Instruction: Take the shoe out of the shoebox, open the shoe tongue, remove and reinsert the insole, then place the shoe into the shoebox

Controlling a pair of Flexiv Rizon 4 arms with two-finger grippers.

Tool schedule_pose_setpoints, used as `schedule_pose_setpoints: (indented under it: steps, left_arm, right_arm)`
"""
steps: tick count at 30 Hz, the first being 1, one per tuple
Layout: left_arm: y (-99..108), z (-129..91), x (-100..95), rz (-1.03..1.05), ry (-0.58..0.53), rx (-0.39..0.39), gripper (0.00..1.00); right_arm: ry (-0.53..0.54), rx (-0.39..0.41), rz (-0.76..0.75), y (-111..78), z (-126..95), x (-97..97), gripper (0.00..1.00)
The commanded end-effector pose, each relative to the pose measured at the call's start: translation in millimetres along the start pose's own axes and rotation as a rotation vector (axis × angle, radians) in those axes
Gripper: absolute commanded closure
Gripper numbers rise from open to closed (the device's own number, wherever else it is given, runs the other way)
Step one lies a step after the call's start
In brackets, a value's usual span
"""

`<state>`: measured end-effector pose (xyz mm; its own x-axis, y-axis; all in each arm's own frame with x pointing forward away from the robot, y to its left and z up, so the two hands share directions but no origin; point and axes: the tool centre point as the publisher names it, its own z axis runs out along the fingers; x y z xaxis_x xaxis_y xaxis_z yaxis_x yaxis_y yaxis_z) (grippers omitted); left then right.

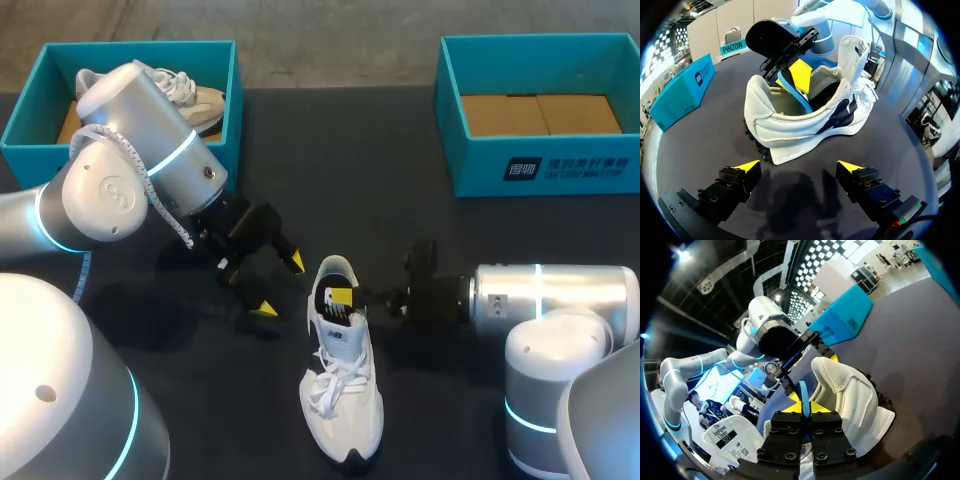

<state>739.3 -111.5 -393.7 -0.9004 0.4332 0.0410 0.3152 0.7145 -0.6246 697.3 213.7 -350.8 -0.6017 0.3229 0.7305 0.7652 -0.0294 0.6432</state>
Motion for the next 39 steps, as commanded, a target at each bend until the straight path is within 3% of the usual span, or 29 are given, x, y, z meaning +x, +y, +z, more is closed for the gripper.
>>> schedule_pose_setpoints:
  steps: [1, 4, 7, 15, 26, 33, 34, 35, 39]
  left_arm:
    - [0, 1, 0.1, 0.000, -0.001, -0.004, 0.00]
    - [0, 1, 0.1, 0.000, -0.001, -0.004, 0.00]
    - [0, 1, 0.1, 0.000, -0.001, -0.004, 0.00]
    - [0, 1, 0.1, 0.000, -0.001, -0.004, 0.00]
    - [0, 1, 0.1, 0.000, -0.001, -0.004, 0.00]
    - [0, 1, 0.1, 0.000, -0.001, -0.004, 0.00]
    - [0, 1, 0.1, 0.000, -0.001, -0.004, 0.00]
    - [0, 1, 0.1, 0.000, -0.001, -0.004, 0.00]
    - [0, 1, 0.1, 0.000, -0.001, -0.004, 0.00]
  right_arm:
    - [-0.007, 0.018, -0.002, 0.6, 3, 3.1, 1.00]
    - [-0.008, 0.018, -0.022, 6.3, 3, 7.8, 0.99]
    - [-0.011, 0.022, -0.035, 10.9, 3, 10.9, 0.71]
    - [-0.019, 0.022, -0.066, 19.5, 3, 16.6, 0.53]
    - [-0.039, 0.008, -0.116, 25.8, -1, 26.5, 0.56]
    - [-0.049, 0.007, -0.124, 28.7, -2, 25.4, 0.80]
    - [-0.048, 0.008, -0.123, 29.0, -2, 23.8, 0.94]
    - [-0.048, 0.008, -0.123, 29.1, -2, 23.4, 0.98]
    - [-0.044, 0.008, -0.115, 30.7, -1, 17.3, 1.00]
